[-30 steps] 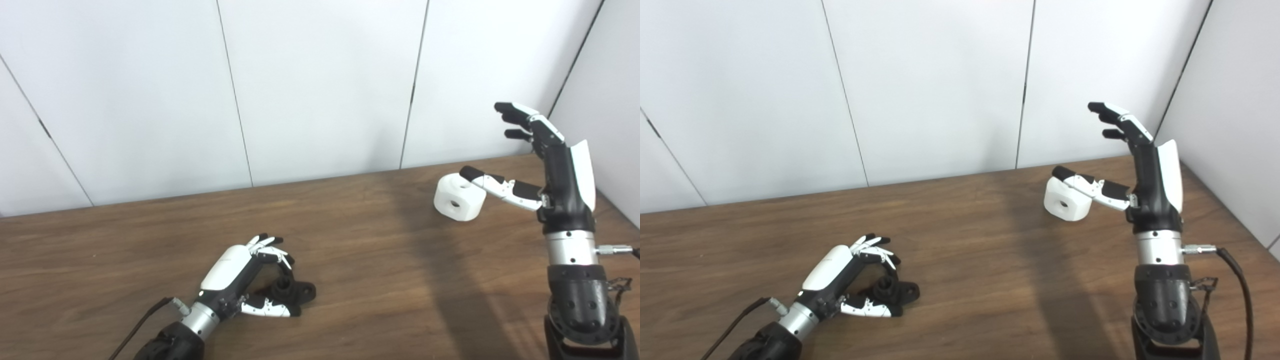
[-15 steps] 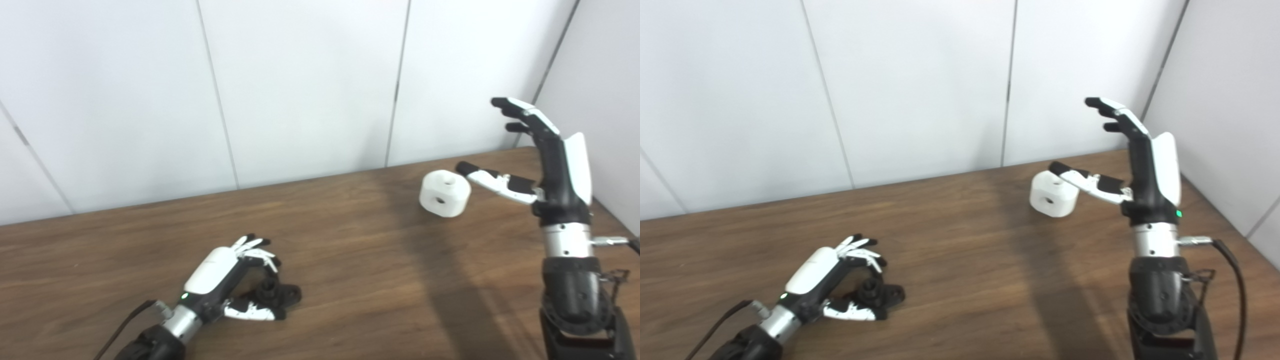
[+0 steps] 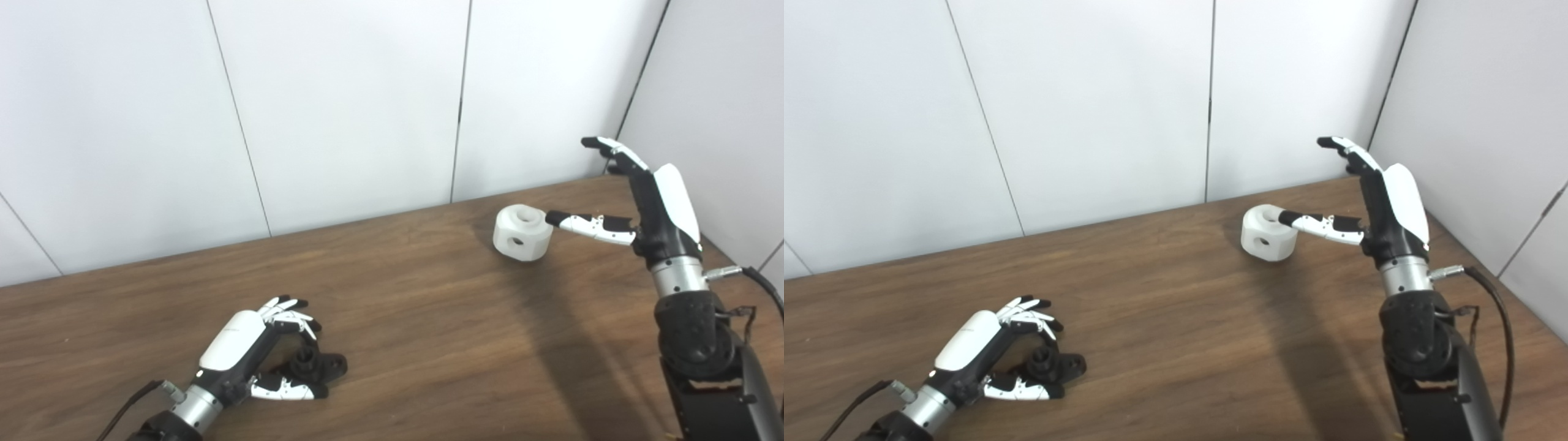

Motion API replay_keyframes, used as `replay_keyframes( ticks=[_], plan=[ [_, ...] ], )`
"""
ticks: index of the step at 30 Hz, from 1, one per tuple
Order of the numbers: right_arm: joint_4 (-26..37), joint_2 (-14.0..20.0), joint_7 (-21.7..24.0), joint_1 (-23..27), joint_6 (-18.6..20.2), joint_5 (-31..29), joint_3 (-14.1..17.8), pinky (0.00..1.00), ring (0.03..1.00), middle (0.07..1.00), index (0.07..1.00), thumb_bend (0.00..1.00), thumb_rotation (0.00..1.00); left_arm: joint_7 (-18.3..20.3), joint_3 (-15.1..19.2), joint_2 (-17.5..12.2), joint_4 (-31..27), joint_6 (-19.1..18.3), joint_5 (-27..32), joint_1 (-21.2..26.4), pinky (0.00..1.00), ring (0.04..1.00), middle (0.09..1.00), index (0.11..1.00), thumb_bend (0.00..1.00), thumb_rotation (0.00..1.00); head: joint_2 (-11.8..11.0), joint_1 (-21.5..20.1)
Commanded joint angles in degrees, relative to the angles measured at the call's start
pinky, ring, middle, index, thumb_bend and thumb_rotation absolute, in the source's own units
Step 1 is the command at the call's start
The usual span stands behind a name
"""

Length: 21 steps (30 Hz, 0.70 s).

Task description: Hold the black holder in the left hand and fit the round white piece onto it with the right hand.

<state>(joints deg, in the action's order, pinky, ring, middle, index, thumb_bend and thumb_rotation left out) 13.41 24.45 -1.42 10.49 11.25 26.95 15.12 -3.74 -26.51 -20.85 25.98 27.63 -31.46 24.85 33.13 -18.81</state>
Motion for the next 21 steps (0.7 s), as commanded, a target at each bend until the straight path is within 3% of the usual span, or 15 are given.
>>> replay_keyframes(
  ticks=[1, 10, 15, 21],
  plan=[
    [0.34, 2.47, 0.36, 2.32, 0.13, -0.01, -0.10, 0.77, 0.875, 0.885, 0.850, 0.80, 0.43, 0.68, -0.27, -1.80, 2.30, -0.74, -0.96, -1.56, 0.96, 0.893, 0.707, 0.482, 0.52, 0.05, -0.01, -0.04],
    [-3.80, 5.48, 3.37, 5.55, 7.11, 3.87, -4.77, 0.80, 0.913, 0.910, 0.870, 0.84, 0.50, 0.21, -0.15, -1.25, 2.31, -0.74, -0.92, -1.75, 0.96, 0.894, 0.707, 0.482, 0.52, 0.05, -0.53, -0.07],
    [-7.21, 5.30, 2.72, 6.89, 7.50, 4.29, -6.90, 0.88, 0.979, 0.939, 0.867, 0.85, 0.49, 0.11, 0.01, -0.70, 2.23, -0.76, -1.12, -1.99, 0.97, 0.896, 0.706, 0.482, 0.52, 0.05, -0.77, 0.11],
    [-12.55, 4.90, 0.06, 9.38, 6.52, 5.92, -9.41, 0.88, 1.000, 0.949, 0.841, 0.85, 0.51, 1.09, 0.75, -0.13, 1.80, -1.01, -1.33, -2.39, 0.97, 0.904, 0.712, 0.482, 0.52, 0.05, -0.83, -0.11]
  ],
)
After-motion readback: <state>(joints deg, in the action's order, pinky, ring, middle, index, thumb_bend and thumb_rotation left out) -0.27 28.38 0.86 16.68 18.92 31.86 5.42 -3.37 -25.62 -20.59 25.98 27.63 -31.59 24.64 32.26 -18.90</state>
